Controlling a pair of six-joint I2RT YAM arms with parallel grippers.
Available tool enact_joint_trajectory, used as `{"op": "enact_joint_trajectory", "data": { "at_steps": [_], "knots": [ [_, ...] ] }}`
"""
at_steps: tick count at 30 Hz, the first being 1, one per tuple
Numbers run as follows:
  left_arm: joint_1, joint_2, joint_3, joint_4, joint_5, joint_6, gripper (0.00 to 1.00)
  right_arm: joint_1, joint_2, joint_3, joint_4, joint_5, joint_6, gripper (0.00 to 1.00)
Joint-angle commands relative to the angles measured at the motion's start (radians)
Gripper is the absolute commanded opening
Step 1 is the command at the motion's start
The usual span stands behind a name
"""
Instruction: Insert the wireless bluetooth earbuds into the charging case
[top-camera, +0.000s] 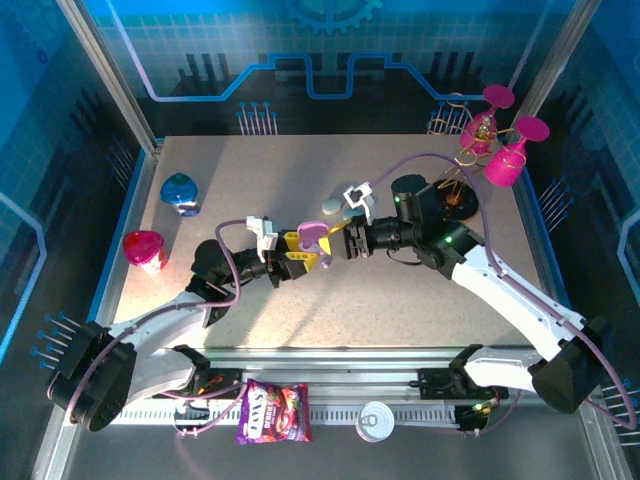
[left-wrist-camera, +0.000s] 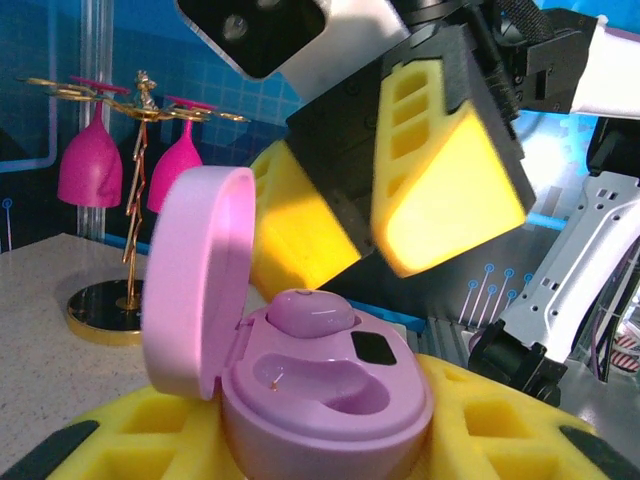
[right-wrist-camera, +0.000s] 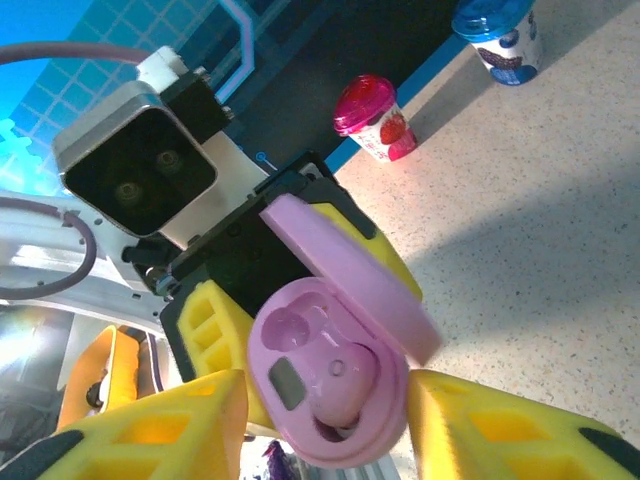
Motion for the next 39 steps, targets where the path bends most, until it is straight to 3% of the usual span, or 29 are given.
{"op": "enact_joint_trajectory", "data": {
  "at_steps": [1, 7, 13, 17, 24, 29, 39],
  "knots": [
    [-0.008, -0.009, 0.030, 0.061, 0.029, 0.015, 0.30, 0.007, 0.013, 0.024, -0.046, 0.042, 0.001, 0.52],
    [-0.007, -0.011, 0.014, 0.057, 0.010, 0.054, 0.30, 0.000, -0.069, -0.040, 0.020, 0.047, -0.028, 0.68],
    [-0.005, -0.016, -0.003, 0.057, 0.000, 0.090, 0.30, -0.079, -0.205, -0.216, 0.186, 0.100, 0.026, 0.69],
    [-0.005, -0.037, -0.006, 0.042, -0.001, 0.116, 0.30, -0.141, -0.206, -0.335, 0.258, 0.152, 0.076, 0.71],
    [-0.005, -0.087, 0.000, 0.001, 0.014, 0.133, 0.30, -0.145, 0.042, -0.289, 0.105, 0.325, 0.085, 0.67],
    [-0.006, -0.114, -0.006, -0.029, 0.019, 0.152, 0.30, -0.080, 0.261, -0.166, 0.012, 0.443, 0.100, 0.59],
    [-0.011, -0.134, -0.031, -0.002, 0.093, 0.221, 0.32, 0.025, 0.568, 0.024, -0.033, 0.528, 0.164, 0.48]
  ]
}}
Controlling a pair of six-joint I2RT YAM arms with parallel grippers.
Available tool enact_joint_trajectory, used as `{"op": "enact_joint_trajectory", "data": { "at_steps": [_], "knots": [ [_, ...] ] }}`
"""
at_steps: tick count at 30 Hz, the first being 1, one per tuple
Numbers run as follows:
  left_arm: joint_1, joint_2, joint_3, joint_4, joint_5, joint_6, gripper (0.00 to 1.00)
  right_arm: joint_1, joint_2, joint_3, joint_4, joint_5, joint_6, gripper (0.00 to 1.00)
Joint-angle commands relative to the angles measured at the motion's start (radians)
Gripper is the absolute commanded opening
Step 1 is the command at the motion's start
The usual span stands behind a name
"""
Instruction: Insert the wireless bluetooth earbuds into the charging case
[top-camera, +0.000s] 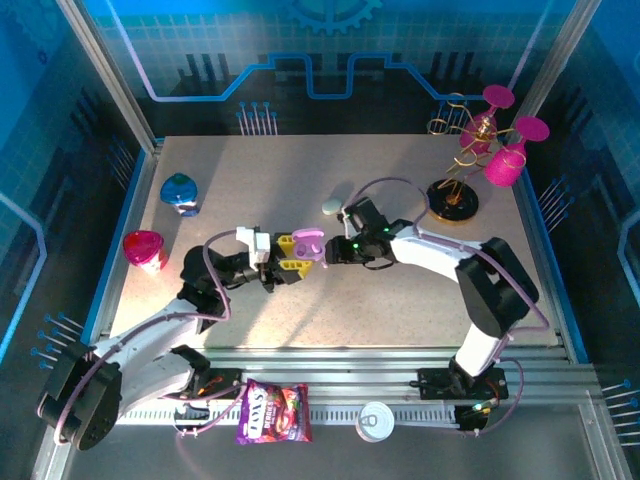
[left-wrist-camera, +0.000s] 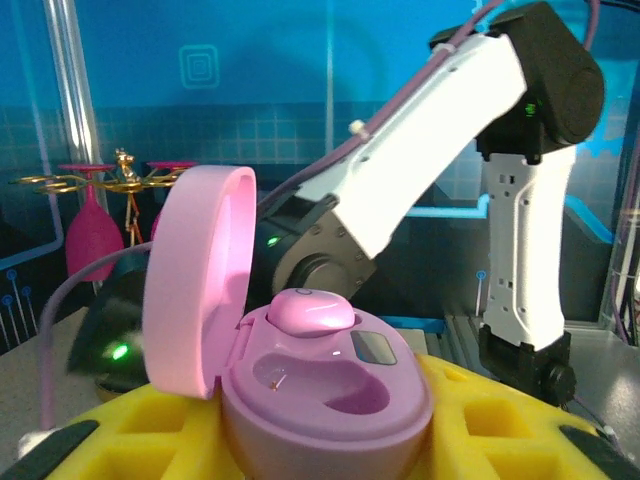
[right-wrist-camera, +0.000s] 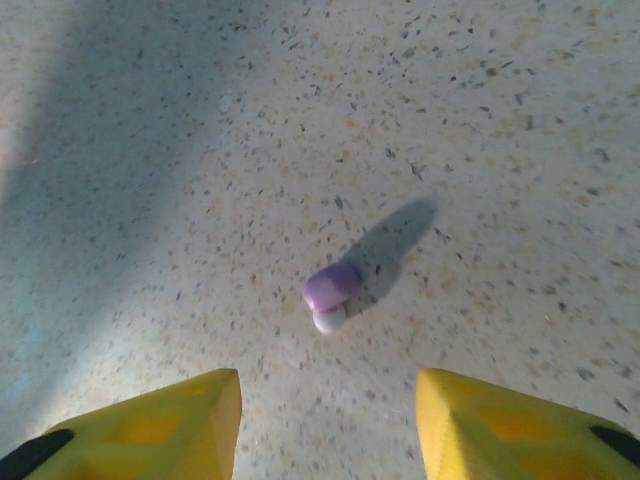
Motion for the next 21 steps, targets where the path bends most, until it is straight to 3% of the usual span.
{"op": "enact_joint_trajectory", "data": {
  "at_steps": [1, 11, 21],
  "knots": [
    [-0.011, -0.018, -0.023, 0.040, 0.060, 0.064, 0.32, 0.026, 0.070, 0.070, -0.058, 0.052, 0.040, 0.47],
    [-0.022, 0.003, -0.050, 0.118, 0.066, 0.082, 0.32, 0.074, 0.241, 0.261, -0.240, 0.149, 0.019, 0.42],
    [-0.022, 0.000, -0.054, 0.102, 0.055, 0.098, 0.32, 0.084, 0.323, 0.341, -0.282, 0.161, 0.007, 0.34]
  ]
}}
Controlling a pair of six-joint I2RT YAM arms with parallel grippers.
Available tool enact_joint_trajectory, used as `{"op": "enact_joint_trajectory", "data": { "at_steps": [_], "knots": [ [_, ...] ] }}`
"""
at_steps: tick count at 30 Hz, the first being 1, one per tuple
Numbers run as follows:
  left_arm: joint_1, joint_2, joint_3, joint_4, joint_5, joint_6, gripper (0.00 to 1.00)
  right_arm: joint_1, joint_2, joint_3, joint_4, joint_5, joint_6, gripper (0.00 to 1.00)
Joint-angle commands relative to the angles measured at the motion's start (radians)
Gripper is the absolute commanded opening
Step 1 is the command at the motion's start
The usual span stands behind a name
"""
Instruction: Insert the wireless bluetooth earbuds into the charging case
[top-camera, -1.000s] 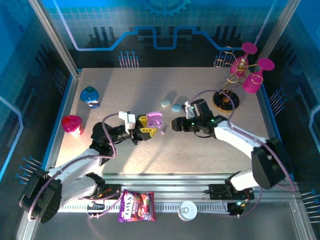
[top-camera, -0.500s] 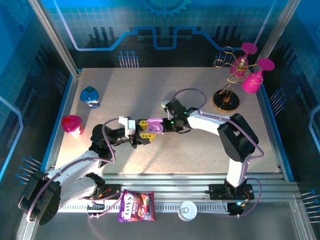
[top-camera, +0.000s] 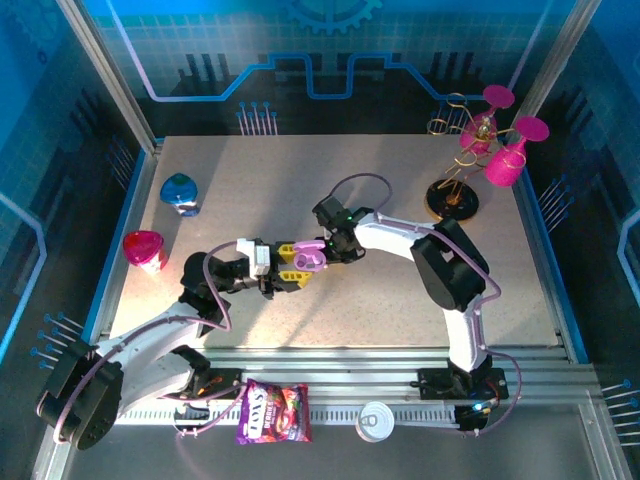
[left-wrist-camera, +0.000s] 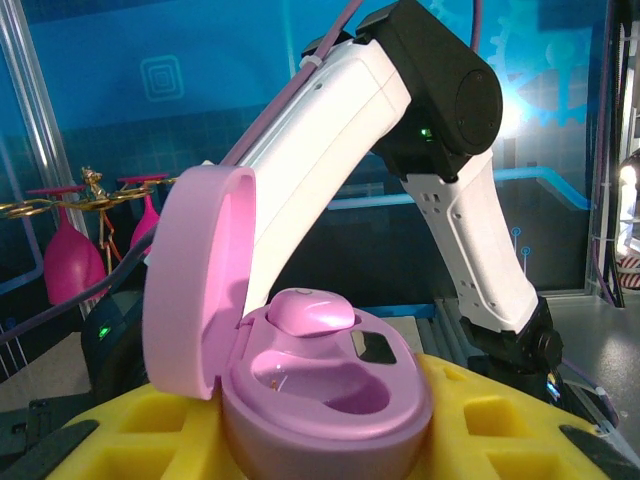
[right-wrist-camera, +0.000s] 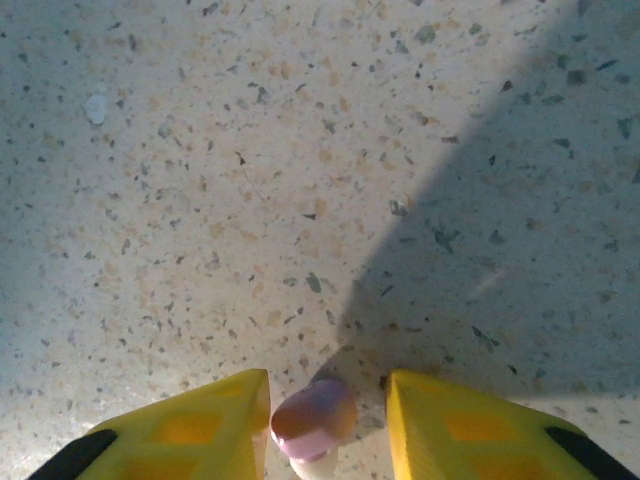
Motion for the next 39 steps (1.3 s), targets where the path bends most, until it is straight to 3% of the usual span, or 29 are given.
{"op": "enact_joint_trajectory", "data": {
  "at_steps": [1, 8, 12, 16, 21, 39],
  "knots": [
    [-0.007, -0.002, -0.012, 0.035, 0.015, 0.028, 0.32, 0.012, 0.035, 0.037, -0.055, 0.024, -0.012, 0.33],
    [-0.007, -0.003, -0.011, 0.020, 0.008, 0.035, 0.32, 0.019, 0.045, 0.057, -0.081, 0.026, -0.024, 0.25],
    [-0.007, 0.000, -0.012, 0.019, 0.008, 0.038, 0.32, 0.024, 0.043, 0.064, -0.078, 0.003, -0.058, 0.26],
    [-0.008, 0.000, -0.013, 0.026, 0.011, 0.036, 0.32, 0.049, 0.060, 0.109, -0.106, -0.029, -0.147, 0.26],
    [-0.007, 0.002, -0.011, 0.048, 0.051, 0.023, 0.32, 0.087, 0.073, 0.139, -0.174, 0.045, -0.273, 0.27],
    [-0.010, 0.183, 0.046, 0.310, 0.203, -0.157, 0.32, 0.071, -0.149, -0.147, -0.172, 0.049, -0.416, 0.28]
  ]
}}
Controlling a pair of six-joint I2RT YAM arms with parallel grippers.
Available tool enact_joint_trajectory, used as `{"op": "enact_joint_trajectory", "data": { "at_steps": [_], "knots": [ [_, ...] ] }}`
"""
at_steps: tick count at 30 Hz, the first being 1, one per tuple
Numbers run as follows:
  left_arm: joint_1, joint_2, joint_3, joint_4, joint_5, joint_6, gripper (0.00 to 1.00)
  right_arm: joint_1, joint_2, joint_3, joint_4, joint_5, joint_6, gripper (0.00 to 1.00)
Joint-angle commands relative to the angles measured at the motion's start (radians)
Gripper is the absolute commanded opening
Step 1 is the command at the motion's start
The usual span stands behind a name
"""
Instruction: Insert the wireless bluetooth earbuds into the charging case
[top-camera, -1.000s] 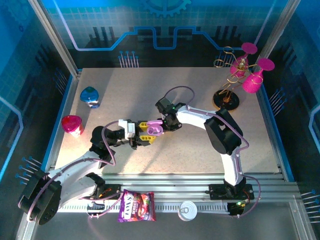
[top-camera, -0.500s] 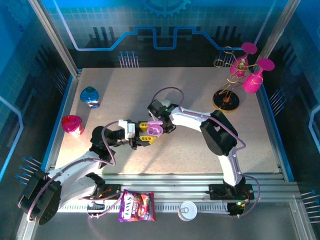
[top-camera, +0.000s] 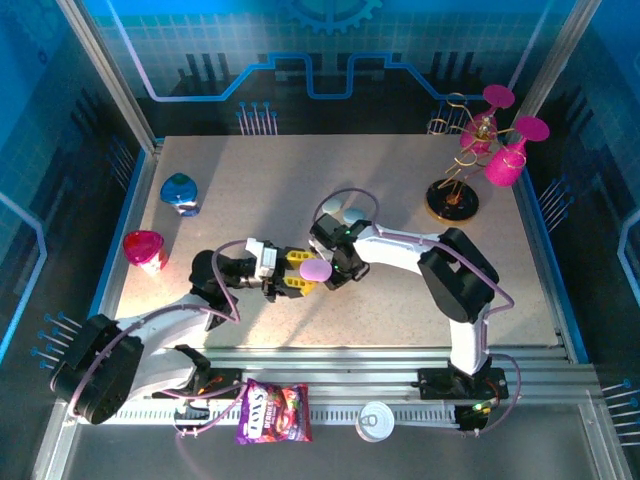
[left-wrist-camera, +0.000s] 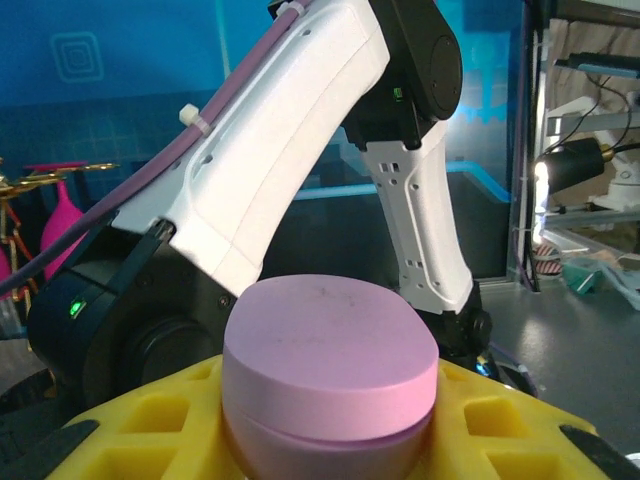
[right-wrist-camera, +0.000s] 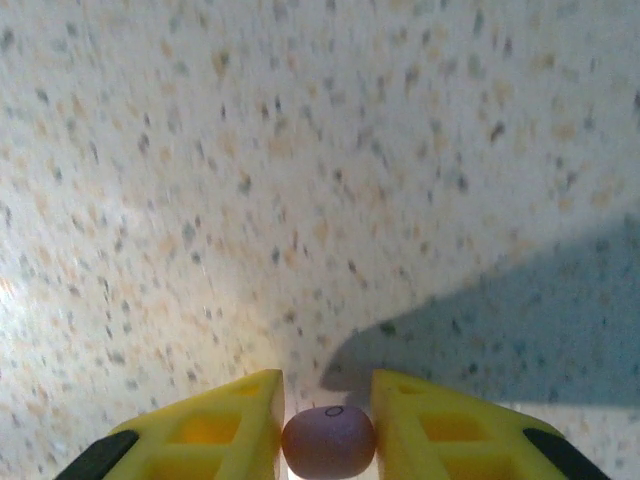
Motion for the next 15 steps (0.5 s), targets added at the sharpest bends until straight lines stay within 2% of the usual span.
{"op": "enact_joint_trajectory", "data": {
  "at_steps": [1, 4, 7, 15],
  "knots": [
    [-0.006, 0.028, 0.046, 0.108, 0.053, -0.053, 0.32, -0.018, -0.042, -0.036, -0.023, 0.007, -0.030, 0.28],
    [-0.006, 0.036, 0.049, 0.109, 0.051, -0.054, 0.32, -0.026, -0.044, -0.047, -0.016, 0.007, -0.022, 0.31],
    [-0.006, 0.023, 0.046, 0.081, 0.041, -0.036, 0.32, -0.028, -0.062, -0.054, 0.004, 0.013, -0.005, 0.43],
    [-0.006, -0.053, 0.037, -0.121, -0.038, 0.100, 0.32, -0.032, -0.220, -0.122, 0.074, 0.068, 0.051, 0.64]
  ]
}}
